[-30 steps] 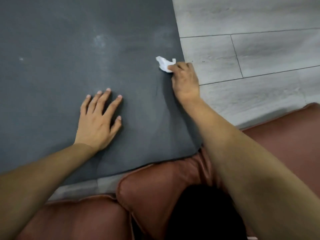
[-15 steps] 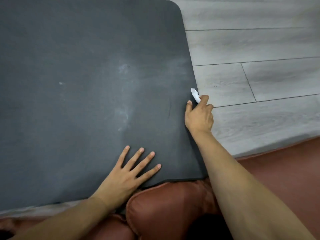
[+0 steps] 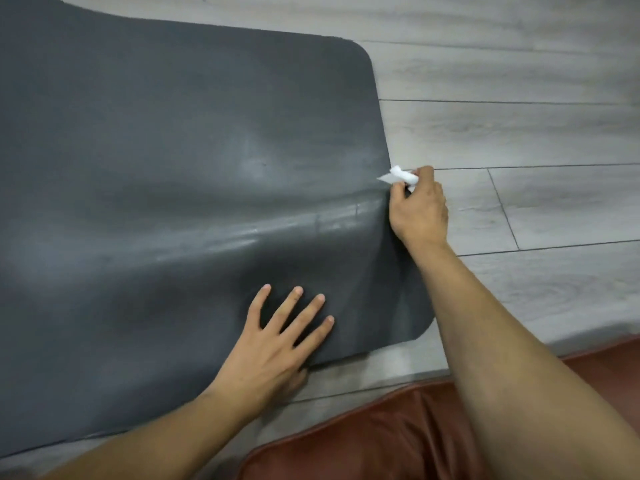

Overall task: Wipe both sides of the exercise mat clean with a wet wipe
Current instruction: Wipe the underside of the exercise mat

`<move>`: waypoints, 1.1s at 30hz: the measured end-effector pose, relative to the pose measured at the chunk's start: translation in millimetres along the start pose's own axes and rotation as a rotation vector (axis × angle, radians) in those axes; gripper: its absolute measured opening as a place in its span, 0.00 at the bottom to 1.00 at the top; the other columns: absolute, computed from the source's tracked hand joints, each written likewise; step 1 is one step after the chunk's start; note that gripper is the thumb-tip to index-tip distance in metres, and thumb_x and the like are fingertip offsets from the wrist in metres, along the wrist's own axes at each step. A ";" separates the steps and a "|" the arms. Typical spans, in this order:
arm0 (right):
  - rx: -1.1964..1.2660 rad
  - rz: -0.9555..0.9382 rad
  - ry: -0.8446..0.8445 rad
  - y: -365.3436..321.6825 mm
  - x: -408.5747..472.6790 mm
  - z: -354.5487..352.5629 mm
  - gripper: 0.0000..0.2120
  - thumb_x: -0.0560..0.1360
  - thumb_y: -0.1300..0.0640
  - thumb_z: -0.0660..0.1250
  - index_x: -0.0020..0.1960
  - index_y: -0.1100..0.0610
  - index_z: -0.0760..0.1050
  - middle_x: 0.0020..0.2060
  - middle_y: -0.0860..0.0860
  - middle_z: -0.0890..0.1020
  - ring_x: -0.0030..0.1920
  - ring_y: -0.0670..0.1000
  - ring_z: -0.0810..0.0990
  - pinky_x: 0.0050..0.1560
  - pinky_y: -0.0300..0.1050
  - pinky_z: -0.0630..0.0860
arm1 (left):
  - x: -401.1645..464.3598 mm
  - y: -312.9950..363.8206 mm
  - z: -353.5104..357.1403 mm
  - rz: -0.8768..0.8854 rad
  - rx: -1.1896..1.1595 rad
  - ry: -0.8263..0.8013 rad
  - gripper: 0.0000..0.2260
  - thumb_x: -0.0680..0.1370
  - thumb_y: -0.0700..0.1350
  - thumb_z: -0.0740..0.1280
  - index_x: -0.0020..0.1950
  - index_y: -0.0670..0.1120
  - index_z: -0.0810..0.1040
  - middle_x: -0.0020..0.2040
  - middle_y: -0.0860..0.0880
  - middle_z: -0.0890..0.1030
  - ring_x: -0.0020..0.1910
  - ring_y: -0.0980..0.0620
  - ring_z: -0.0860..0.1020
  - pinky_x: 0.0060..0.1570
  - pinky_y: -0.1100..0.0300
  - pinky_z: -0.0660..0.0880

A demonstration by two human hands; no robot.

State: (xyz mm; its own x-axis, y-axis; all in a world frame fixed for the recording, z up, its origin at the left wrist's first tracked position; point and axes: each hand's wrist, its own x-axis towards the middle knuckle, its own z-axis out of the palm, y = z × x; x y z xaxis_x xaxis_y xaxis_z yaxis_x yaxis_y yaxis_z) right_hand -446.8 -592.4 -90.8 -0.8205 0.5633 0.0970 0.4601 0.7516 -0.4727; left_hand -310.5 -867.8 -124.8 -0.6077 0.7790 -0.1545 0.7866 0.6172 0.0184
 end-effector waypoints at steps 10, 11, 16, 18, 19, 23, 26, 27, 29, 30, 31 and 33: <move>0.337 0.507 -0.225 14.7 31.7 1.3 0.17 0.75 0.53 0.64 0.61 0.57 0.73 0.55 0.52 0.81 0.51 0.57 0.80 0.45 0.43 0.74 | -10.6 -39.8 -3.8 0.097 -0.124 -0.081 0.43 0.74 0.79 0.53 0.81 0.55 0.65 0.84 0.44 0.57 0.82 0.39 0.58 0.74 0.30 0.58; 0.439 0.588 -0.277 7.9 44.0 9.2 0.18 0.72 0.49 0.67 0.60 0.53 0.75 0.51 0.47 0.82 0.45 0.53 0.81 0.42 0.40 0.76 | -9.4 -38.9 -1.3 0.094 -0.125 -0.089 0.43 0.74 0.80 0.52 0.82 0.55 0.64 0.84 0.44 0.57 0.82 0.39 0.57 0.75 0.30 0.57; 0.693 0.668 -0.429 -14.0 81.5 33.1 0.21 0.67 0.47 0.75 0.58 0.50 0.79 0.48 0.46 0.84 0.44 0.50 0.84 0.45 0.42 0.80 | 0.5 -39.4 -1.6 0.049 -0.159 -0.071 0.37 0.77 0.77 0.51 0.77 0.57 0.71 0.82 0.45 0.64 0.78 0.40 0.67 0.73 0.35 0.61; 0.740 0.680 -0.536 -18.4 88.2 33.7 0.16 0.69 0.49 0.76 0.54 0.52 0.80 0.45 0.52 0.86 0.38 0.51 0.85 0.33 0.41 0.80 | 7.1 -44.3 -3.5 -0.006 -0.154 0.020 0.31 0.81 0.71 0.53 0.75 0.53 0.73 0.80 0.44 0.66 0.73 0.39 0.72 0.68 0.39 0.67; 0.707 0.683 -0.552 -16.2 90.7 37.9 0.16 0.69 0.51 0.76 0.53 0.55 0.81 0.44 0.54 0.86 0.37 0.52 0.85 0.31 0.42 0.80 | 11.9 -48.1 -4.8 -0.062 -0.145 0.083 0.29 0.82 0.67 0.55 0.76 0.51 0.73 0.80 0.43 0.66 0.72 0.38 0.72 0.66 0.40 0.69; 0.438 0.335 -0.241 -18.8 87.0 43.9 0.11 0.69 0.55 0.74 0.50 0.58 0.80 0.40 0.50 0.82 0.41 0.52 0.81 0.40 0.43 0.76 | 43.8 -75.3 -10.6 -0.354 -0.126 0.215 0.28 0.81 0.58 0.57 0.80 0.49 0.68 0.81 0.42 0.64 0.77 0.37 0.66 0.72 0.38 0.65; 0.332 -0.197 0.034 -44.8 87.7 13.3 0.07 0.74 0.55 0.67 0.50 0.54 0.80 0.38 0.46 0.79 0.39 0.48 0.75 0.41 0.40 0.69 | 67.9 -90.5 -15.8 -0.471 -0.158 0.246 0.30 0.81 0.58 0.55 0.83 0.51 0.62 0.83 0.43 0.61 0.79 0.36 0.62 0.76 0.34 0.57; 0.341 -0.329 0.137 -54.3 90.3 1.2 0.06 0.75 0.56 0.66 0.49 0.55 0.79 0.38 0.46 0.79 0.38 0.48 0.74 0.40 0.39 0.68 | 73.8 -91.6 -17.6 -0.489 -0.162 0.282 0.31 0.80 0.58 0.56 0.83 0.51 0.60 0.83 0.43 0.61 0.80 0.37 0.62 0.76 0.33 0.56; 0.359 -0.467 0.312 -61.8 102.7 -12.4 0.06 0.76 0.55 0.65 0.49 0.56 0.77 0.38 0.49 0.79 0.38 0.50 0.73 0.40 0.42 0.67 | 84.0 -92.6 -23.0 -0.501 -0.143 0.350 0.32 0.80 0.58 0.56 0.84 0.51 0.58 0.83 0.44 0.60 0.80 0.38 0.60 0.77 0.33 0.55; 0.358 -0.451 0.329 -57.3 110.3 -10.2 0.07 0.77 0.53 0.65 0.50 0.57 0.76 0.39 0.51 0.79 0.39 0.52 0.74 0.40 0.43 0.68 | 90.5 -94.2 -24.4 -0.498 -0.124 0.357 0.32 0.81 0.58 0.56 0.84 0.51 0.58 0.83 0.44 0.59 0.81 0.38 0.60 0.77 0.33 0.54; 0.338 -0.390 0.291 -48.8 116.6 -3.3 0.09 0.77 0.52 0.65 0.51 0.57 0.76 0.40 0.52 0.80 0.40 0.54 0.76 0.40 0.45 0.69 | 98.6 -96.0 -22.3 -0.487 -0.112 0.332 0.31 0.81 0.59 0.56 0.84 0.52 0.57 0.83 0.44 0.59 0.81 0.38 0.59 0.77 0.33 0.54; 0.219 -0.221 0.116 -26.7 123.1 20.2 0.11 0.77 0.50 0.65 0.53 0.57 0.76 0.45 0.55 0.82 0.45 0.59 0.78 0.42 0.48 0.71 | 114.5 -96.9 -11.2 -0.475 -0.114 0.220 0.31 0.82 0.61 0.53 0.84 0.54 0.57 0.83 0.45 0.59 0.81 0.38 0.59 0.76 0.32 0.54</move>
State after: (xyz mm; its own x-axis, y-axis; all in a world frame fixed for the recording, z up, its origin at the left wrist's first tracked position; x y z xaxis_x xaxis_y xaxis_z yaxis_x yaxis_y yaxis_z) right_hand -567.0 -550.0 -84.0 -0.8424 0.4395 0.3118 0.1806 0.7754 -0.6051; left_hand -457.5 -837.2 -133.2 -0.9123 0.4077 0.0382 0.4094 0.9062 0.1061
